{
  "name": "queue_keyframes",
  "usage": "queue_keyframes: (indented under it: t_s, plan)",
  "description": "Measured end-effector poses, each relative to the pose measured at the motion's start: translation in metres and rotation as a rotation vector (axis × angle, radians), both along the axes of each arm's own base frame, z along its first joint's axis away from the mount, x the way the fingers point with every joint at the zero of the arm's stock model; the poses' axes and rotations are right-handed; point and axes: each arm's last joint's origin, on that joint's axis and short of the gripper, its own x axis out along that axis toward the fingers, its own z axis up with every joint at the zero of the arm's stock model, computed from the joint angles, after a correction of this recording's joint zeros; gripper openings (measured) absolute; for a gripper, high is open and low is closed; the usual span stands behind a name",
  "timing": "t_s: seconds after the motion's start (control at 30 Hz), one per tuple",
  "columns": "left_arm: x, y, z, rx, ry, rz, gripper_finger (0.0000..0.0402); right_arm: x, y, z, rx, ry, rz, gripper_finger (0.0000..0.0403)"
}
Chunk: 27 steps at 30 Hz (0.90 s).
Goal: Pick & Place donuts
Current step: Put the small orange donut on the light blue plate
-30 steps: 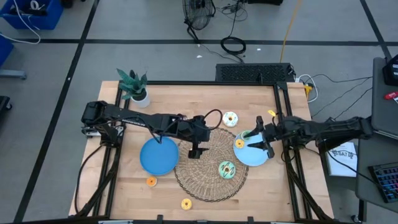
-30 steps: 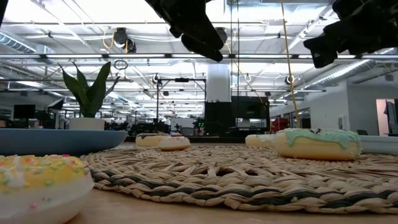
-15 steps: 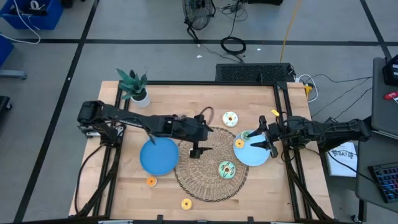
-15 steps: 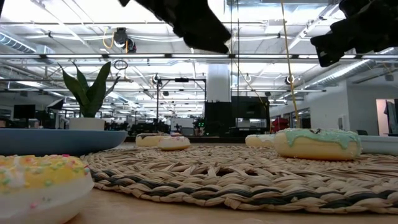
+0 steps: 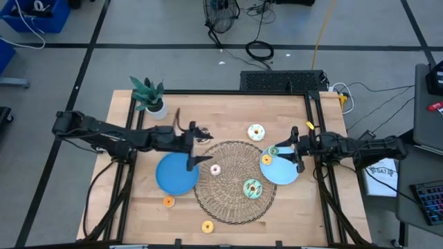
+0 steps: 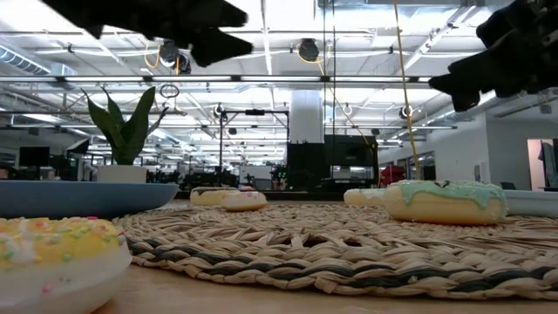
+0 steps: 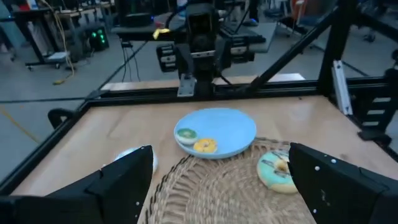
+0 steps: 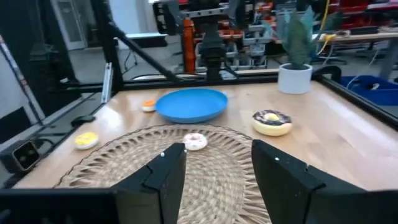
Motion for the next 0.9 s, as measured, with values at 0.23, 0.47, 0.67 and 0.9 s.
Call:
queue_keyframes:
  t_s: [0.23,0.47,0.67,0.9]
  plan:
    - [-0.018,0.0,-0.006,-0.095,-0.028,0.009,0.0367,-0.003,-0.001,-0.004,-0.007,-0.027,-0.037,0.0171]
    - [-0.017,0.0,-0.012,-0.143,-0.003,0.019,0.0367,-0.004,-0.001,-0.003,-0.013,-0.038,-0.032,0.0171]
    - [-0.017,0.0,-0.014,-0.1,0.014,0.013,0.0367,-0.004,-0.001,-0.003,0.007,-0.037,-0.033,0.0171]
    - [-0.017,0.0,-0.016,-0.099,0.038,0.012,0.0367,-0.004,-0.001,-0.003,0.007,-0.036,-0.031,0.0171]
